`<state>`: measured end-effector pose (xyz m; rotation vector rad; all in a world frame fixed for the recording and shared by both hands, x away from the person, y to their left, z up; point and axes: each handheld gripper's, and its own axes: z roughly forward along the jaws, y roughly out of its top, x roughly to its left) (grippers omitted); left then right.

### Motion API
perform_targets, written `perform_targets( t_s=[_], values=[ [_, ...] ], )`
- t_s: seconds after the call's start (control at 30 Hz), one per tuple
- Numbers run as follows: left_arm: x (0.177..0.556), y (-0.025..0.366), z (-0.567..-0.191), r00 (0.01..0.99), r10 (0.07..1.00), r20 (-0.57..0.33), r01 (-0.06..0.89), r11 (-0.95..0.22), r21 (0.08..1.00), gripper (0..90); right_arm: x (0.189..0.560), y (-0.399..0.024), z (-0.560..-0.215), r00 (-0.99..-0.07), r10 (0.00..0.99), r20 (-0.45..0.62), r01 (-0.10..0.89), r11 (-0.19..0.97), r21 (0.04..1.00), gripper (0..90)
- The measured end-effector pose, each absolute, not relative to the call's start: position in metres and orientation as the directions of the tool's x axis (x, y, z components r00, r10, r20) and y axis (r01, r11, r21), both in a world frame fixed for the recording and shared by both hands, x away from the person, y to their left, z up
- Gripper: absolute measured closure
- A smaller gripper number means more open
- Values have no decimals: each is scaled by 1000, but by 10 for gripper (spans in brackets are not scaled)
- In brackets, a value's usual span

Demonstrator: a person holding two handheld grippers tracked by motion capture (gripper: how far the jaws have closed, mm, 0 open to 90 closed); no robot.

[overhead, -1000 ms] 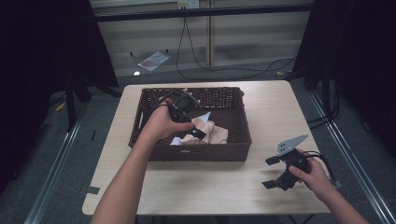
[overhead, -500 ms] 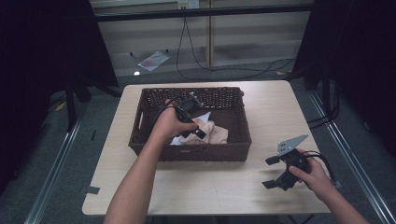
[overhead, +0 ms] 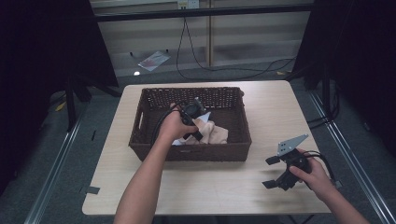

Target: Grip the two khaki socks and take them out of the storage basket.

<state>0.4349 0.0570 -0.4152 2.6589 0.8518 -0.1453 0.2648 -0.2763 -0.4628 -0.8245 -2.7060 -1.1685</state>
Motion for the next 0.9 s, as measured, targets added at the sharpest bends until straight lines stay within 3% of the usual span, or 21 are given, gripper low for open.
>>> perform_targets(
  t_s=[0.07,0.13,0.9],
  values=[
    [435,59,-412,806,557,-200,592,-758,274,847,265,-277,-463,-851,445,278,507,562,653,16],
    [434,61,-407,800,564,-206,600,-751,275,867,265,-276,-463,-852,444,278,507,563,653,16],
    [417,88,-315,787,550,-280,617,-713,335,872,265,-276,-463,-851,445,279,508,563,652,16]
  ],
)
